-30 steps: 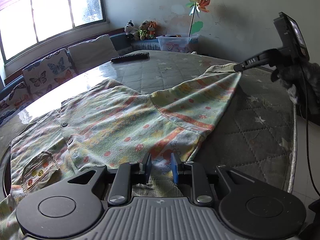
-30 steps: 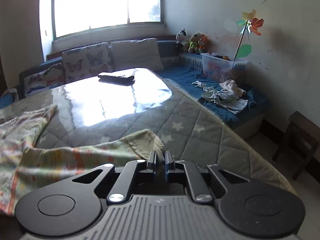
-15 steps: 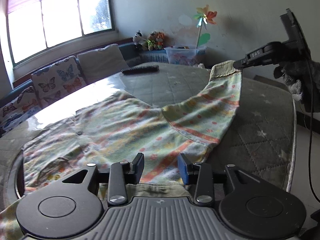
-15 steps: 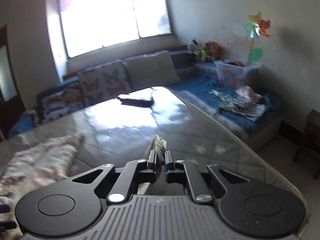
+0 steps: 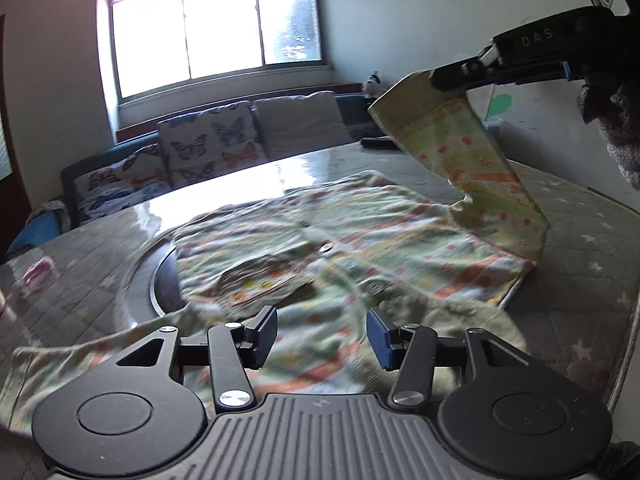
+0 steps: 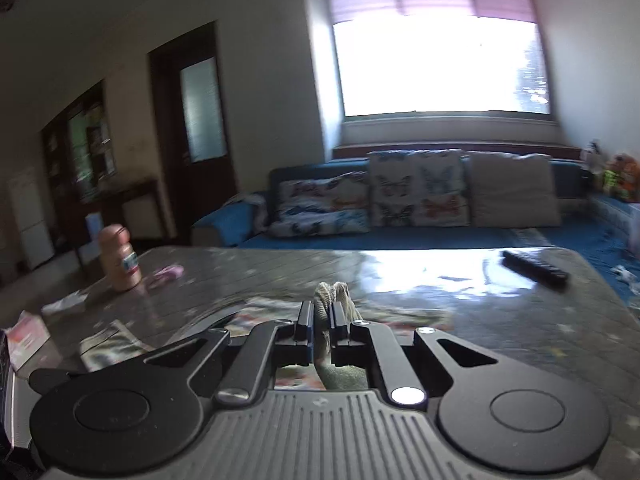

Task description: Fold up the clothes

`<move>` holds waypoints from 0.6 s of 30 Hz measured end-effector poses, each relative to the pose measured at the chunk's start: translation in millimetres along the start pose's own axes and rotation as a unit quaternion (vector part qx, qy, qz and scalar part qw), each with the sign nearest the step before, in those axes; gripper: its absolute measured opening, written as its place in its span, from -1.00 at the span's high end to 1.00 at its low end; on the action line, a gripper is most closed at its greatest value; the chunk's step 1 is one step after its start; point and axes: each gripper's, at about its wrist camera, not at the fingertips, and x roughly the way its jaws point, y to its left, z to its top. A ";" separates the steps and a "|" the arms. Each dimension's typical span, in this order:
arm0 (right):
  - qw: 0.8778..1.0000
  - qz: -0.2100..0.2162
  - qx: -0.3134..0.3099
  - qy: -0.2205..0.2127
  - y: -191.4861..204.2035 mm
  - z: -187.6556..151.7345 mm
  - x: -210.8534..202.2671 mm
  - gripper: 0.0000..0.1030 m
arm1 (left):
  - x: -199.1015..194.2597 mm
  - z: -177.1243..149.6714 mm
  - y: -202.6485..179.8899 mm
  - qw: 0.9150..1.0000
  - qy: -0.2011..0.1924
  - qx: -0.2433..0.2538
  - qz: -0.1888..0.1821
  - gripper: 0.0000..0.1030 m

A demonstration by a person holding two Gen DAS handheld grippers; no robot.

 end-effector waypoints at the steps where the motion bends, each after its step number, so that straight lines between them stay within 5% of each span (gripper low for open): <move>1: 1.000 0.007 -0.005 0.006 7.7 -2.1 5.5 0.87 | -1.5 -2.8 3.6 1.000 0.001 -0.006 0.004 -0.04; 10: 0.995 0.073 -0.037 0.064 68.8 -24.1 46.7 0.77 | -4.9 -13.1 18.6 0.999 0.008 -0.036 0.019 -0.04; 18: 0.994 0.054 -0.046 0.087 44.6 -46.8 19.2 0.39 | -1.3 -3.7 16.2 0.999 0.003 -0.034 0.018 -0.04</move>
